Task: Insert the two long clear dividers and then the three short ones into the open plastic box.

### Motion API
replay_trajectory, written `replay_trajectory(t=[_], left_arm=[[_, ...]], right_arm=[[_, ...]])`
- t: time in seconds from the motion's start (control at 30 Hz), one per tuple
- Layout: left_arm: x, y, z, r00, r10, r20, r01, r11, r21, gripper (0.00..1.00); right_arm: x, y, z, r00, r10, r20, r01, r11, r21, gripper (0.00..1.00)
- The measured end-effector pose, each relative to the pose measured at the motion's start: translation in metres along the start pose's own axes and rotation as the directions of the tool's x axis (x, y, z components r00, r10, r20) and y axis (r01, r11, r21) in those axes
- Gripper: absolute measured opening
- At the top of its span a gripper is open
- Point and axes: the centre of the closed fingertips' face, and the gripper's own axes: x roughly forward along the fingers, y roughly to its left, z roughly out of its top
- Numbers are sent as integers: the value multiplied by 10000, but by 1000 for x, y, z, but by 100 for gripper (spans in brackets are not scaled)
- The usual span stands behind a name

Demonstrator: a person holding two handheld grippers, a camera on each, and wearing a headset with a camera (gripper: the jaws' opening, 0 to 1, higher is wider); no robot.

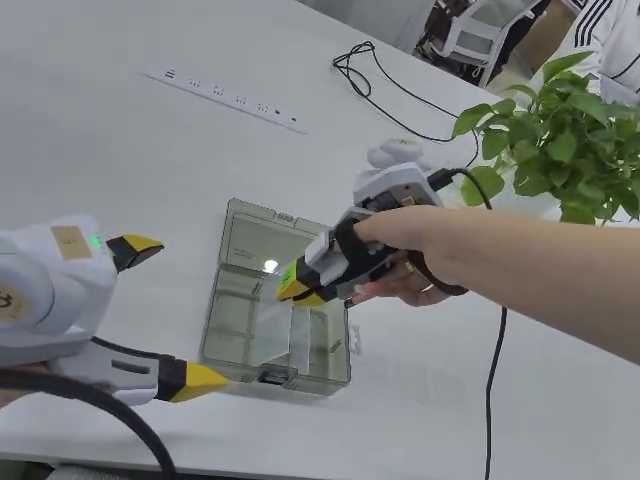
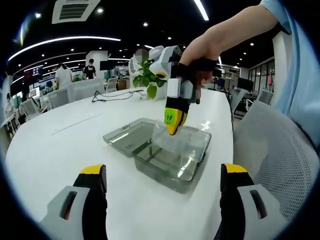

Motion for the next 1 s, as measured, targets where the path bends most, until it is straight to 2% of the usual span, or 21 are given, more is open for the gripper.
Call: replay_trajectory(t=[0.2, 0.3, 0.47, 0.6, 0.93, 1.0], left_arm=[[-1, 2, -2, 10000, 67, 29, -67, 9999, -85, 96], [-2, 3, -3, 10000, 81, 19, -81, 9999, -128, 96], [-2, 3, -6, 10000, 84, -34, -85, 9997, -221, 96], [-3, 4, -6, 9999, 120, -25, -121, 9996, -251, 96], [-3, 5, -9, 9999, 129, -94, -132, 9995, -298, 95], [-3, 5, -10, 9998, 146, -101, -149, 9994, -327, 95]], right_arm=[[4, -4, 5, 9999, -91, -97, 91, 10000, -33, 2], [6, -2, 1, 9999, -100, -136, 100, 9999, -45, 2], [9, -8, 8, 9996, -194, -185, 194, 9998, -8, 2], [10, -5, 2, 9997, -195, -169, 194, 9998, -33, 2], [8, 2, -4, 9993, -220, -318, 220, 9998, 0, 2], [9, 0, 0, 9993, -171, -331, 173, 9998, 65, 2]])
